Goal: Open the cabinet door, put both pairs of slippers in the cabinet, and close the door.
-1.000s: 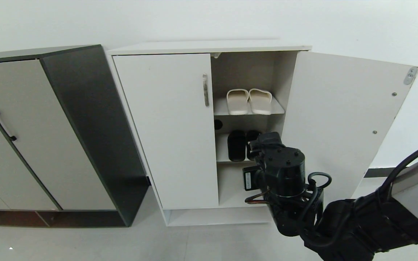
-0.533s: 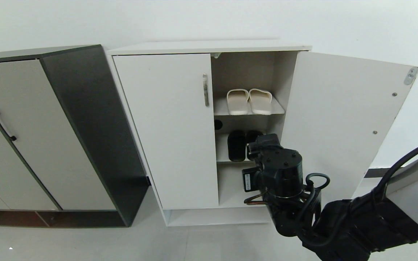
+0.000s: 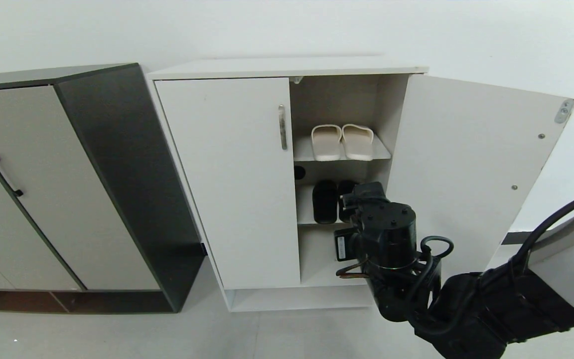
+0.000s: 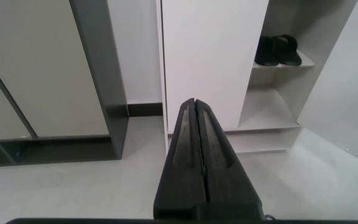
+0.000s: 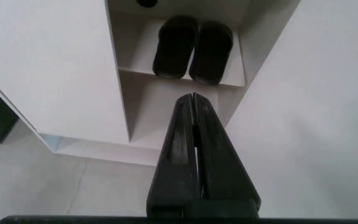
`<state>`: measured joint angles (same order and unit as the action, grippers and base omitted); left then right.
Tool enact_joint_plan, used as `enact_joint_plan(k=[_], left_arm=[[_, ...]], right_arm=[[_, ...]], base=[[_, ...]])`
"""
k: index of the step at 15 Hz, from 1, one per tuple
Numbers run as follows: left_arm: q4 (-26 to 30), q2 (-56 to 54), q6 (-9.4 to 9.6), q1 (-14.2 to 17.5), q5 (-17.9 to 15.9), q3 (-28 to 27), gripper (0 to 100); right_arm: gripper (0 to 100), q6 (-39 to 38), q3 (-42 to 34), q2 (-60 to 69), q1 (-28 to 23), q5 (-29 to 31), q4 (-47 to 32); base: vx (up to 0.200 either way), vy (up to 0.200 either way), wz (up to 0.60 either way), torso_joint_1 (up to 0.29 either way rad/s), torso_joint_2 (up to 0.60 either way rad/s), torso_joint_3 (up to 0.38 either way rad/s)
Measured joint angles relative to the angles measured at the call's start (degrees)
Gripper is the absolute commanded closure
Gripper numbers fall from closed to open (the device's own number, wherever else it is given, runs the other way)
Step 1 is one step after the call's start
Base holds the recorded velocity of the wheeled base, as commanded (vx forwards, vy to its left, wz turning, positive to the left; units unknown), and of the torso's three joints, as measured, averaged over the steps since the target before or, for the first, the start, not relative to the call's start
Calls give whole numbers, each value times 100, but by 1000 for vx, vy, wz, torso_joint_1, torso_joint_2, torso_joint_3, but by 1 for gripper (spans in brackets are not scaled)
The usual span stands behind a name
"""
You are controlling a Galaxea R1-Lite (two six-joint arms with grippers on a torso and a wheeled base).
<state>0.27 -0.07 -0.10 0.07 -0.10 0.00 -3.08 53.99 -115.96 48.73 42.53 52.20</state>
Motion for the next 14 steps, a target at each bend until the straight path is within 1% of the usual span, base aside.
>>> enact_joint_plan(k=[5, 14], left_arm=[[-5, 0, 0, 0, 2, -2, 100], [0, 0, 0, 0, 0, 0, 100]], right_arm=[[100, -15, 5, -33, -2, -11, 21], [100, 0, 132, -174, -38, -44, 16]], base=[[0, 0, 0, 65, -500, -362], [0, 0, 0, 147, -467, -324]])
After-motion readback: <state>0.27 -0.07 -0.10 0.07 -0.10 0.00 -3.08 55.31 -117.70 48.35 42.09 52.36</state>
